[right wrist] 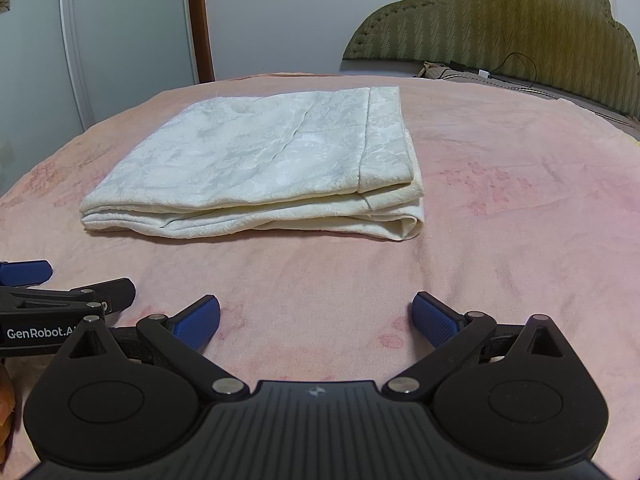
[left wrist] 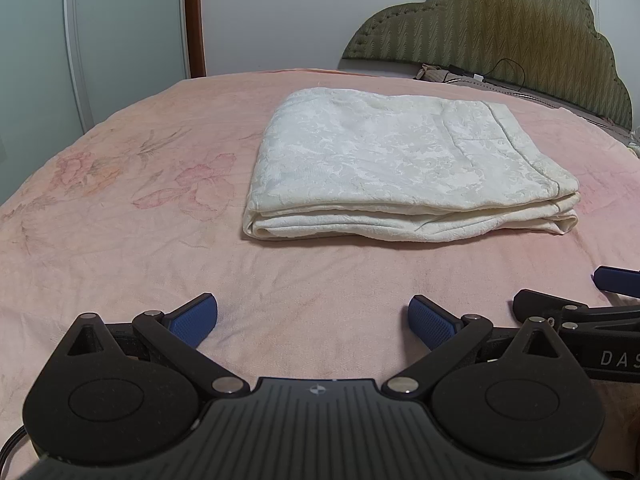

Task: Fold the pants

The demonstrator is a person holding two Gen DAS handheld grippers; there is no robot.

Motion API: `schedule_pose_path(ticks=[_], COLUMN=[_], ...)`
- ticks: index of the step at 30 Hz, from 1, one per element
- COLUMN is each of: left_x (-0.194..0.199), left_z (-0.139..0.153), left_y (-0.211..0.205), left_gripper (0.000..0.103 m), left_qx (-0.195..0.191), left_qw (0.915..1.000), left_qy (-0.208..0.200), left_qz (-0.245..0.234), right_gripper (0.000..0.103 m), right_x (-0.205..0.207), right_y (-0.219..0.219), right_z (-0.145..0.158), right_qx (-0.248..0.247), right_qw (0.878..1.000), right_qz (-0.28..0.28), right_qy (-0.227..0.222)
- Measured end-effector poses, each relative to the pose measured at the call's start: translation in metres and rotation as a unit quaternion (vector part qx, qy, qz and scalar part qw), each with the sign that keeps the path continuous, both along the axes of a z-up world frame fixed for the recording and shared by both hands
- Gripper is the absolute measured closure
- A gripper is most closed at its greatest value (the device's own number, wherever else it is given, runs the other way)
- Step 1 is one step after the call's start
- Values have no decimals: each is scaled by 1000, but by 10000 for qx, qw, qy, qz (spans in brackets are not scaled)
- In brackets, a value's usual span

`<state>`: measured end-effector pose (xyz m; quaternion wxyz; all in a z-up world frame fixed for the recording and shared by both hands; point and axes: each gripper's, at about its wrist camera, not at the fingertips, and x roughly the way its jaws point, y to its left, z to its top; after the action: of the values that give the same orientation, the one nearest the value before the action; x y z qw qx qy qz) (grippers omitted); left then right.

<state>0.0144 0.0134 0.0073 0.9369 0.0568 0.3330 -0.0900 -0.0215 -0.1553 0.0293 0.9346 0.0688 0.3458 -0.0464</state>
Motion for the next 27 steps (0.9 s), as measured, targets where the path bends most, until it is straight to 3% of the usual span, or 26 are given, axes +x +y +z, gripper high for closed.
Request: schedule_pose_path(ticks=[27], left_x=[0], left_z=[0], left_y=[0], left_gripper=[0], left_qx=[-3], left_qw=[10000], left_qy=[1], left_qz=[0], right_gripper=[0], right_x=[2], right_y=[4], right_z=[0], right_qx=[-112], right_qw=[9999], right_qz=[18], right_qy=[53])
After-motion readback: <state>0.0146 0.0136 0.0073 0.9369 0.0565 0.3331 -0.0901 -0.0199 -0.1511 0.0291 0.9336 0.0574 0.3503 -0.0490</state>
